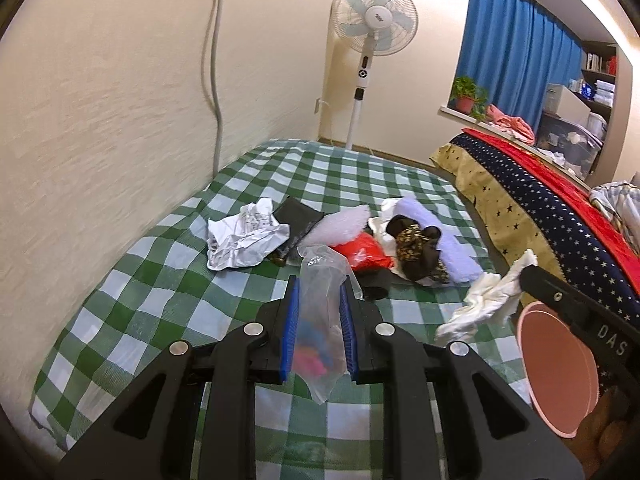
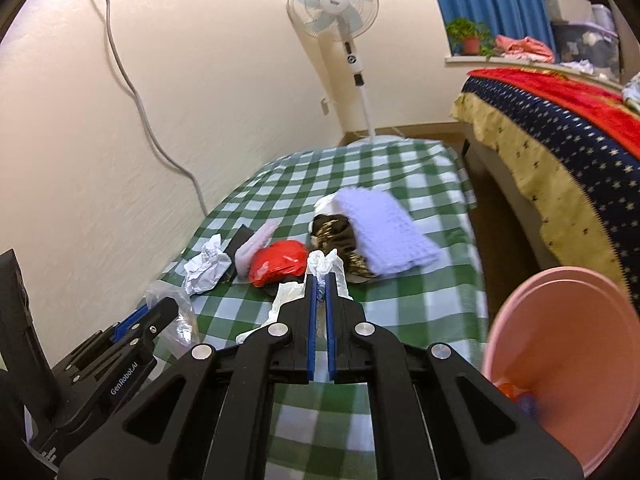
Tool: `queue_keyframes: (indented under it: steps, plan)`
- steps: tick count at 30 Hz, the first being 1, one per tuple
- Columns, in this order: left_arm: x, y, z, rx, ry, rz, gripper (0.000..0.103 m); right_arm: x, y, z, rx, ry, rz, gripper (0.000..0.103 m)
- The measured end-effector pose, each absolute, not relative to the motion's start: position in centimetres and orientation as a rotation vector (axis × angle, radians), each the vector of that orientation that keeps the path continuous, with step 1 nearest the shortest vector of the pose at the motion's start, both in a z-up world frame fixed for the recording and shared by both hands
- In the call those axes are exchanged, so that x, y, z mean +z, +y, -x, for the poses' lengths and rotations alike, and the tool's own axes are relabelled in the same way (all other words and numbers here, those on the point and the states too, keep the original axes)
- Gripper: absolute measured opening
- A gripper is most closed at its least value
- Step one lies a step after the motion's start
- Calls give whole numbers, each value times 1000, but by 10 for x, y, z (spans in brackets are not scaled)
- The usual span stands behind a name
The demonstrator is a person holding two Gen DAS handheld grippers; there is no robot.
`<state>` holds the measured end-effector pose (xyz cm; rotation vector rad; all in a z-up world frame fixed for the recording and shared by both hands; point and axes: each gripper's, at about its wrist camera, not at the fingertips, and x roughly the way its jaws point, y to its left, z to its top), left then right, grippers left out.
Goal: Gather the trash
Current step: 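Grasp the crumpled white tissue with the right tool, then carry the clear bag and tissue over the pink bin and release both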
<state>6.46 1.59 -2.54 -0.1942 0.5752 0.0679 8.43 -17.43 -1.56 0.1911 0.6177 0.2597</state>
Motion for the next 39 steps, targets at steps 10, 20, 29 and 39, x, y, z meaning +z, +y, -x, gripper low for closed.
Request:
queue_keyframes:
  steps: [10,20,29,39]
  plan:
    - [-14,-8,-51,-17,564,172,20,10,-205,-48,182,557,-157,4]
    - [-4,-43,-47,-106,545,145,20,23,-244,-23,70,524,-145,4]
    - [-4,-80,-52,-186,546,112,20,26,-274,-13,-54,494,-130,4]
    - [-10,-121,-63,-286,547,76,20,21,-310,-7,-237,470,-144,4]
